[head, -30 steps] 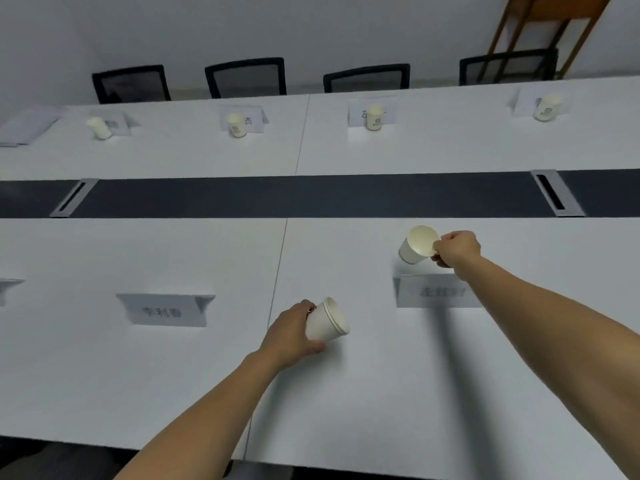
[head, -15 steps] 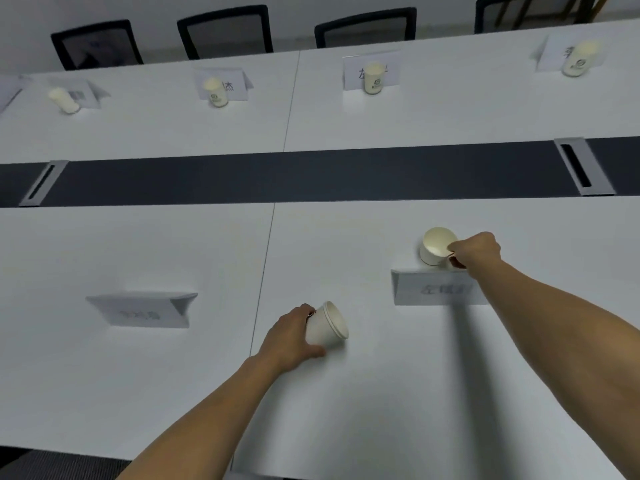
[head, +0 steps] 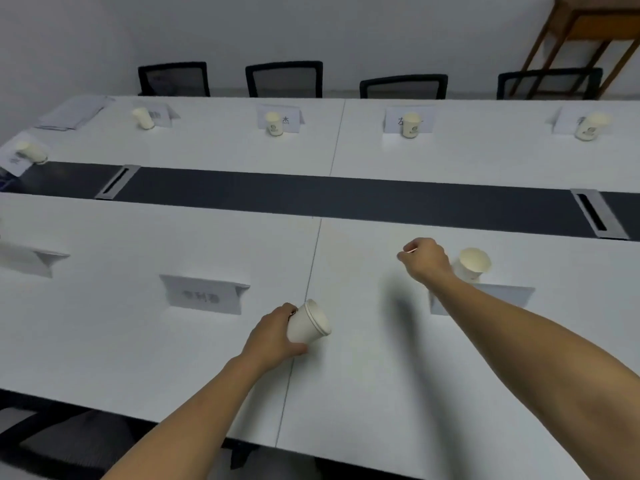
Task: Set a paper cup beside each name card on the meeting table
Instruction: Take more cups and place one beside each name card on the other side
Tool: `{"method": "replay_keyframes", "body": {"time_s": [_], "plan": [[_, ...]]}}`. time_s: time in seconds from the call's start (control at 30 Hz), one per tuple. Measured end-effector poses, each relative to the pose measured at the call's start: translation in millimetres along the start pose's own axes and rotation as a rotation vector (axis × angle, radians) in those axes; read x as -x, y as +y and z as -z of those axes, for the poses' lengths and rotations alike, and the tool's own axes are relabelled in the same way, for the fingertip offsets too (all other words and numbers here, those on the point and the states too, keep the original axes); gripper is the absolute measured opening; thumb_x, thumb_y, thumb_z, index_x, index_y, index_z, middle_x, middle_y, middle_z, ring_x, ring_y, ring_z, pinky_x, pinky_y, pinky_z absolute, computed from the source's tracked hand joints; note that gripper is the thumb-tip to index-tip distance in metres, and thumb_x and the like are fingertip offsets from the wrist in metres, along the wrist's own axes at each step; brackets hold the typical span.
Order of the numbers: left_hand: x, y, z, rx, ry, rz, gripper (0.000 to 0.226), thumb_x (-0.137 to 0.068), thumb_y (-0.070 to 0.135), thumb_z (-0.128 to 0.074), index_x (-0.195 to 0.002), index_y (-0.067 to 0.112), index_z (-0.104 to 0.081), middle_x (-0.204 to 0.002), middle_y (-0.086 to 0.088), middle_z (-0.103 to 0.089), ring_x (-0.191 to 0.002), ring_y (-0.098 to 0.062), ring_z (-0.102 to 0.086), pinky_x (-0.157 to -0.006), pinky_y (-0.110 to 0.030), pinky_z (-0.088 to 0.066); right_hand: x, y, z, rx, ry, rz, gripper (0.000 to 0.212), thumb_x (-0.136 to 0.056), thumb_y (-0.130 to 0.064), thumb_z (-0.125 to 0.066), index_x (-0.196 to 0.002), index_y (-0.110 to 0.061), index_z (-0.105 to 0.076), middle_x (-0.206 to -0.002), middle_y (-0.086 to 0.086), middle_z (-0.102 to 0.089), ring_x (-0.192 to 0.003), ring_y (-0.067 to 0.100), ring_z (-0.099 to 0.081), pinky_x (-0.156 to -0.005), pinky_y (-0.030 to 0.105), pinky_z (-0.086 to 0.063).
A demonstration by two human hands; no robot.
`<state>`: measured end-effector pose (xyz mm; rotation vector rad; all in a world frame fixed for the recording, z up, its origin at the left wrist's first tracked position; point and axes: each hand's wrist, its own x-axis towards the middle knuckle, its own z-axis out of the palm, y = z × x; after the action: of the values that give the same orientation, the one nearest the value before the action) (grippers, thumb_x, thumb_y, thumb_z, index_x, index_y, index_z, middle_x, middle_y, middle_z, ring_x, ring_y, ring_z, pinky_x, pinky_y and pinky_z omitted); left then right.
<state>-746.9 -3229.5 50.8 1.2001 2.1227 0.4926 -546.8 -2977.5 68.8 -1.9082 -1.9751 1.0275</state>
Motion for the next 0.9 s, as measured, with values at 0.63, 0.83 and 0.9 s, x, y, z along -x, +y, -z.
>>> {"method": "replay_keyframes", "body": {"time_s": [0.63,0.83,0.9], "plan": [[176.9,-268.4,206.8,0.088,0.272,0.037,0.068,-0.066,0.029,-0.084,-0.124,0.019,-0.051,-0.116,0.001,-0.055,-0.1,-0.019,-0.057,-0.084,-0.031,-0.049,287.4,-255.0,-273.2,-0.116,-0.74,0.356,0.012,-0.083,-0.019,-0.077,-0.083,-0.009,-0.071,-0.089,0.001,-0.073,-0.073,0.015,-0.064,-0.062,0.026,-0.05],[177.0,-293.0,233.4,0.131,0.312,0.034,0.071,-0.064,0.032,-0.086,-0.125,0.019,-0.052,-0.117,0.002,-0.059,-0.102,-0.019,-0.058,-0.086,-0.034,-0.051,301.3,-291.1,-308.1,-0.094,-0.823,0.386,0.012,-0.08,-0.017,-0.079,-0.077,-0.012,-0.068,-0.079,0.001,-0.069,-0.071,0.013,-0.064,-0.06,0.024,-0.05],[167.6,-299.4,245.8,0.133,0.313,0.041,0.071,-0.064,0.032,-0.086,-0.125,0.019,-0.052,-0.117,0.002,-0.059,-0.101,-0.02,-0.059,-0.087,-0.035,-0.052,293.7,-304.8,-318.6,-0.124,-0.844,0.373,0.015,-0.079,-0.015,-0.08,-0.074,-0.013,-0.067,-0.073,0.0,-0.067,-0.068,0.013,-0.063,-0.06,0.024,-0.051]]}}
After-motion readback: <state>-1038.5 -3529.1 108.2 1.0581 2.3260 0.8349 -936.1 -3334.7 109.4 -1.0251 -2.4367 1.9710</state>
